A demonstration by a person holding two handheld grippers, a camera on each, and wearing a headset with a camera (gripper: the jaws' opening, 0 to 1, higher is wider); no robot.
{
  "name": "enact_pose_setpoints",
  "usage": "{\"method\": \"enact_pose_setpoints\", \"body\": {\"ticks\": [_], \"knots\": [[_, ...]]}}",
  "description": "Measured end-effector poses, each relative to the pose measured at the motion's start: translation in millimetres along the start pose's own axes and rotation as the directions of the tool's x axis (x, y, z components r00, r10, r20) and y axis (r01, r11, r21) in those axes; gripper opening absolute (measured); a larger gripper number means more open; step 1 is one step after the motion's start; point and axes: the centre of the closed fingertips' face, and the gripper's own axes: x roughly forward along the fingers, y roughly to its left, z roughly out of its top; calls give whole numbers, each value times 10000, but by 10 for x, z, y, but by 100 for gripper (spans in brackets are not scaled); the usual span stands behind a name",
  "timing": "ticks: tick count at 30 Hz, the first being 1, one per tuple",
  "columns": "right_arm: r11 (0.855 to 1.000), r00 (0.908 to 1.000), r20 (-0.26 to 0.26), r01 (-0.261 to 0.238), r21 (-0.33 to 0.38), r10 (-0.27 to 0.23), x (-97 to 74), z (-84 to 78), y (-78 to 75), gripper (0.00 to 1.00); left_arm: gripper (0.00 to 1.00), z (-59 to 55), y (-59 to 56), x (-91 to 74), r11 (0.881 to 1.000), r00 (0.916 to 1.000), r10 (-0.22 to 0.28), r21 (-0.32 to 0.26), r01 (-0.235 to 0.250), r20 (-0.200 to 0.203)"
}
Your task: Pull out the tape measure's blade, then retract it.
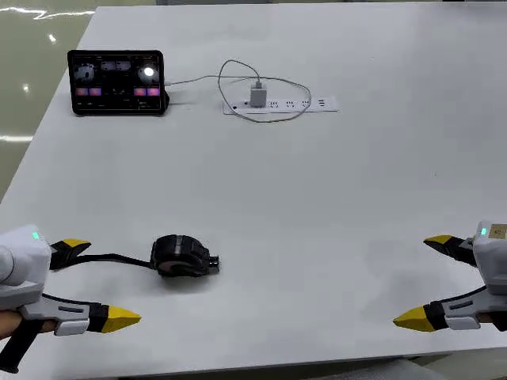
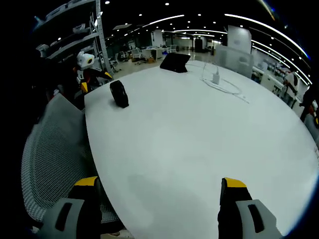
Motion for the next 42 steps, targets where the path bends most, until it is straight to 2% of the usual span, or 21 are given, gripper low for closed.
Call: {"method": "enact_pose_setpoints", "body": {"ticks": [9,15,17,19,21,30,36,42], "knots": [[9993,9998,92,-181,-325,184,117,122,21,99,99,-4,-3,38,9984,9990,-290,481,307,-352],[9976,9995,68,-304,-622,309,216,208,34,99,99,38,-54,95,9930,9972,-524,1027,576,-530],[9967,9979,392,-489,-649,515,243,293,64,99,99,58,-61,123,9856,9965,-608,1545,690,-570],[9965,9975,472,-502,-672,534,276,331,53,99,99,51,-70,152,9828,9945,-682,1661,807,-792],[9965,9968,561,-533,-642,570,316,364,39,99,99,93,-86,177,9791,9934,-862,1778,984,-750],[9951,9967,473,-623,-771,661,484,471,34,99,98,255,-64,286,9687,9915,-1032,2182,1184,-798],[9899,9948,458,-847,-1141,904,676,550,87,99,94,289,-103,369,9472,9845,-1256,2803,1557,-1224],[9827,9926,485,-1028,-1542,1115,864,641,109,99,91,379,-108,448,9393,9813,-1365,2971,1717,-1354]]}}
